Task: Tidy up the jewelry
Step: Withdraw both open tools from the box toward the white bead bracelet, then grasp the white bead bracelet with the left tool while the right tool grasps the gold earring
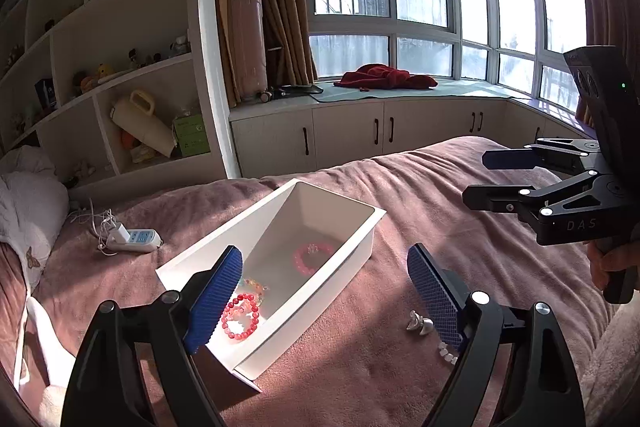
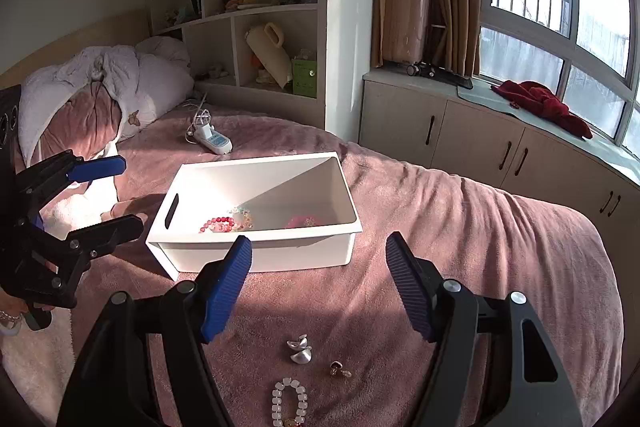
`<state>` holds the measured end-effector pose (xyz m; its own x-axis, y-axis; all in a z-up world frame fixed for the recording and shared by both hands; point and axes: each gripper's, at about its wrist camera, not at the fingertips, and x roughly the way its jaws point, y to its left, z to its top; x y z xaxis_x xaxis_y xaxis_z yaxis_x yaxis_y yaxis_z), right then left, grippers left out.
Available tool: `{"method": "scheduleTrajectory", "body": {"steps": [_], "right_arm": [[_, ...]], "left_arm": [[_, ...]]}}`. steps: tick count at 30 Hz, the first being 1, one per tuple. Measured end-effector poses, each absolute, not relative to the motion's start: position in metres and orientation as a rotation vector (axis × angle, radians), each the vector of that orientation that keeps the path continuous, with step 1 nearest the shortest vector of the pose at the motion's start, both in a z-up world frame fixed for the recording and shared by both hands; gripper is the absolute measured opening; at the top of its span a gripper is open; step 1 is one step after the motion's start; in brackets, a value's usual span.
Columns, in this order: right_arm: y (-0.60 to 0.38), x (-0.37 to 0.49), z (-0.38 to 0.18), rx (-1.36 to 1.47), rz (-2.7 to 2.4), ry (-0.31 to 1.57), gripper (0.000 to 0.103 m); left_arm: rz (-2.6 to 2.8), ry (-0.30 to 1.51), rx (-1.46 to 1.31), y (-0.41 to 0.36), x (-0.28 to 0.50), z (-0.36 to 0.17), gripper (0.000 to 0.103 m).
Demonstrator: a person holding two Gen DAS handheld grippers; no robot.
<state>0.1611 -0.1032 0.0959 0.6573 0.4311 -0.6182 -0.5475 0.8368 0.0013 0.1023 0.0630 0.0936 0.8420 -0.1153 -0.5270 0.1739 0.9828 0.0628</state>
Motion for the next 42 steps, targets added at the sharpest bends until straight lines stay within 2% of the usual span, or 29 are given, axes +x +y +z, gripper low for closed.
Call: {"method": "scheduleTrajectory", "body": {"steps": [3,22,33,35,39,42], "right_arm": [[-0.112,0.158,0.081,-0.21,0.542,0.663,0.069],[-0.131,0.163,-0.016,-0.277,0.555,0.807,0.068],[-0.129,0.177,-0.065,-0.305,0.562,0.941,0.06],[-0.129,0.179,-0.071,-0.305,0.566,0.959,0.058],[-0.128,0.183,-0.079,-0.301,0.569,0.988,0.054],[-0.127,0.184,-0.085,-0.309,0.57,1.007,0.049]], "left_arm": [[-0.177,0.553,0.122,0.05,0.098,0.081,0.091],[-0.346,0.731,0.1,-0.009,0.111,-0.034,0.091],[-0.405,0.782,0.169,-0.039,0.123,-0.076,0.091],[-0.411,0.794,0.186,-0.042,0.124,-0.081,0.085],[-0.433,0.832,0.197,-0.046,0.127,-0.09,0.065],[-0.45,0.855,0.207,-0.048,0.128,-0.097,0.056]]}}
